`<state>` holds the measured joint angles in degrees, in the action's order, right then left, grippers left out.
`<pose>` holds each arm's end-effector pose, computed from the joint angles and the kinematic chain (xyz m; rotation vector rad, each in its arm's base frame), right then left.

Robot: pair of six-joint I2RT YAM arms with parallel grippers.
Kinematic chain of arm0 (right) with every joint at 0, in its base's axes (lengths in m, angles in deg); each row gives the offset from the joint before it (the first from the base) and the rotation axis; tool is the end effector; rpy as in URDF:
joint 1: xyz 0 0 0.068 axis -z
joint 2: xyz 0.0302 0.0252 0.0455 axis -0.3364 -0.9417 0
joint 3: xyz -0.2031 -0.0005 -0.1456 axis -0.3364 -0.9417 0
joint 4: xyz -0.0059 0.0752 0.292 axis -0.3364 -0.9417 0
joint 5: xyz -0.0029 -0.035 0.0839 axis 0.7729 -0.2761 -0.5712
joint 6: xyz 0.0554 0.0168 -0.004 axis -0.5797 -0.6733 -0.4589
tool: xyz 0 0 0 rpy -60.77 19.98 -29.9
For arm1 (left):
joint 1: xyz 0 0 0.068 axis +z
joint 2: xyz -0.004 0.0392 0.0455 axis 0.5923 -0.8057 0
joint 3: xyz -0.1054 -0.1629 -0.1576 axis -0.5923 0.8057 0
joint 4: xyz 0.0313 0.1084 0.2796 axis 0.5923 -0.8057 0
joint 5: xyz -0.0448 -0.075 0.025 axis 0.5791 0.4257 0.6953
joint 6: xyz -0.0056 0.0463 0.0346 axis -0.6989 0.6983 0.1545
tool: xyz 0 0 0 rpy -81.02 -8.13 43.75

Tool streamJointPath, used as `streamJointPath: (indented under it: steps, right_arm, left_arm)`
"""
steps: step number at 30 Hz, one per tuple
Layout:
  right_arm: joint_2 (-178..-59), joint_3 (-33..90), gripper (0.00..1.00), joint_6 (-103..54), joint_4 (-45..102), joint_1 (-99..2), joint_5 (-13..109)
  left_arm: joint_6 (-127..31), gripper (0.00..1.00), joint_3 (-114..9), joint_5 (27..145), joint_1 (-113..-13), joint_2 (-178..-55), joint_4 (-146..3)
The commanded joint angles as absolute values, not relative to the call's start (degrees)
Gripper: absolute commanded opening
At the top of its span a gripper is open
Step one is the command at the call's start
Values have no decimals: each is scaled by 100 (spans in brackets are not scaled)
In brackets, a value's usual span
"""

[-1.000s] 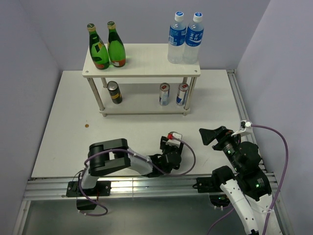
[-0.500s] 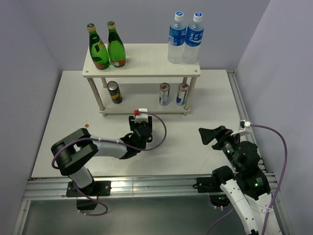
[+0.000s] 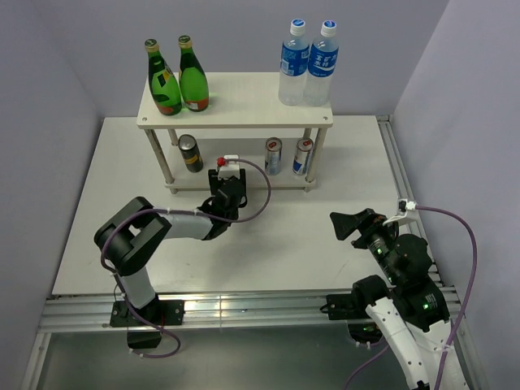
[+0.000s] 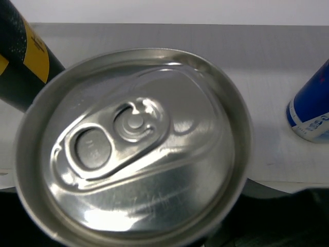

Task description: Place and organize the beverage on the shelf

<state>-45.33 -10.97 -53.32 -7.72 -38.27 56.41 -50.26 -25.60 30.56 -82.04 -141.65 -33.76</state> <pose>0.1159 0.0387 0.3170 0.2727 1.7549 0.6911 0.2835 -0.2471 0.1187 -0.0688 1.7555 0.0038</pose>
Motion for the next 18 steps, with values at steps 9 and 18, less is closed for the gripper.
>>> streamJointPath:
  steps: [9,18]
  right_arm:
    - [-4643,-1196,98,-5229,-477,-3856,5627]
    - [-4626,-1187,98,-5246,-485,-3856,5688]
  left_arm:
    - [-4643,0,-3428,3364,-7711,-14144,-2742]
    - [-4494,0,-3746,3434,-7473,-13933,-3006]
